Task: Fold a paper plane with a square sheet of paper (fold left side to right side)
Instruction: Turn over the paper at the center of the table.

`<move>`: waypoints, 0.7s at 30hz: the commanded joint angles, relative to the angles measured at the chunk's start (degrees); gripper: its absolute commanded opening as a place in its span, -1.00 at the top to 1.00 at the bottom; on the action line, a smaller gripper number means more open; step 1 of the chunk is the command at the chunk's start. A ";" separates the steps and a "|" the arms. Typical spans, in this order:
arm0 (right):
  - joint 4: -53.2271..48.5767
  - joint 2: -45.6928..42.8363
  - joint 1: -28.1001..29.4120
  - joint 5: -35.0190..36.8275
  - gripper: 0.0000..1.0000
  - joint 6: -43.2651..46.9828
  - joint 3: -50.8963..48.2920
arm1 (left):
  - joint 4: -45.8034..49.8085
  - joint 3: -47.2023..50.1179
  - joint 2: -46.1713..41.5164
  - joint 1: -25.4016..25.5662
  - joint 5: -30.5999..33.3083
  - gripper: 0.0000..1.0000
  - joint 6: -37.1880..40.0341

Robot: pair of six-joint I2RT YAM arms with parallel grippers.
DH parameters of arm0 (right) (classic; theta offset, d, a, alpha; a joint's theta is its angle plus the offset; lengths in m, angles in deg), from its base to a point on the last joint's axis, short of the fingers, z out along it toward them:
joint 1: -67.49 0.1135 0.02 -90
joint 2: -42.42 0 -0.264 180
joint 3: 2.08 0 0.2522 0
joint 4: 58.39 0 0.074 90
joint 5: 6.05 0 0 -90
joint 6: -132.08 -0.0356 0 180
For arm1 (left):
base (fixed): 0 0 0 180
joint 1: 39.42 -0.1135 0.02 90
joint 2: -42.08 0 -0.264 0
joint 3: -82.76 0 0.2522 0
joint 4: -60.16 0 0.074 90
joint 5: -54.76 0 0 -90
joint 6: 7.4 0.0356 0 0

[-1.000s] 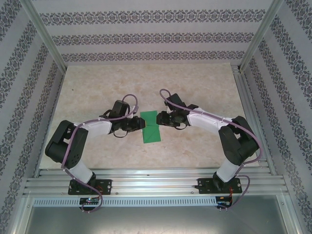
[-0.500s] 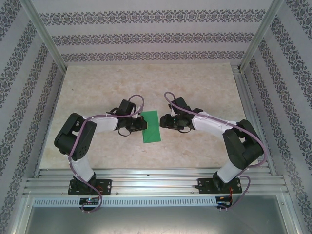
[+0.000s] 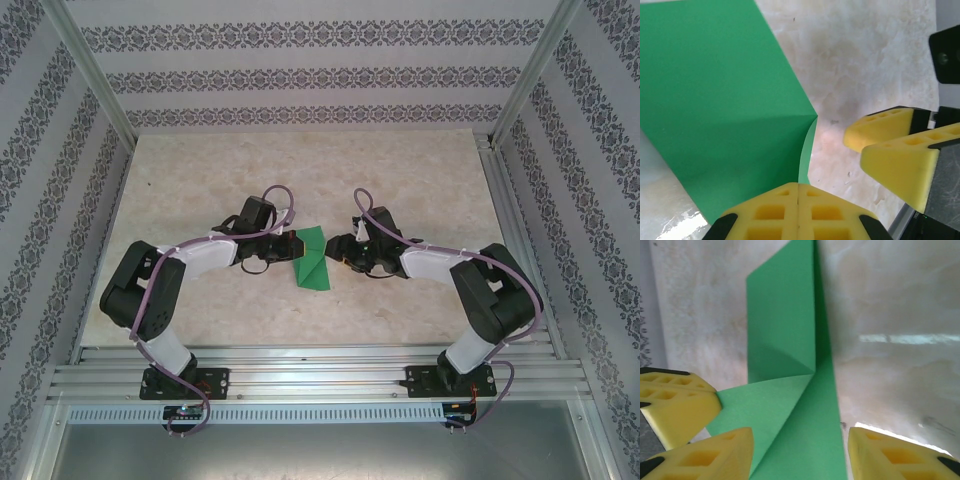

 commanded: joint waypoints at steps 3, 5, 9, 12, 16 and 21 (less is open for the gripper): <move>12.79 4.01 0.35 -4.52 0.08 -11.09 -1.47 | 1.69 -0.93 -1.56 0.64 -0.91 1.00 -0.63; 16.72 5.38 0.60 -4.17 0.09 -14.77 -2.49 | 1.57 -0.71 -1.54 0.59 -0.78 1.00 -0.61; 24.63 9.19 1.10 -3.94 0.13 -21.20 -3.73 | 1.48 -0.30 -1.43 0.59 -0.50 1.00 -0.61; 31.40 12.34 1.77 -4.24 0.19 -25.58 -4.41 | 1.83 -0.26 -1.20 0.62 0.11 1.00 -0.33; 38.41 15.76 2.40 -4.44 0.27 -29.04 -4.71 | 2.66 -0.16 -0.47 0.59 1.28 1.00 -0.23; 36.67 16.11 2.94 -3.63 0.38 -27.79 -4.16 | 2.02 0.31 0.69 0.59 2.15 1.00 -0.58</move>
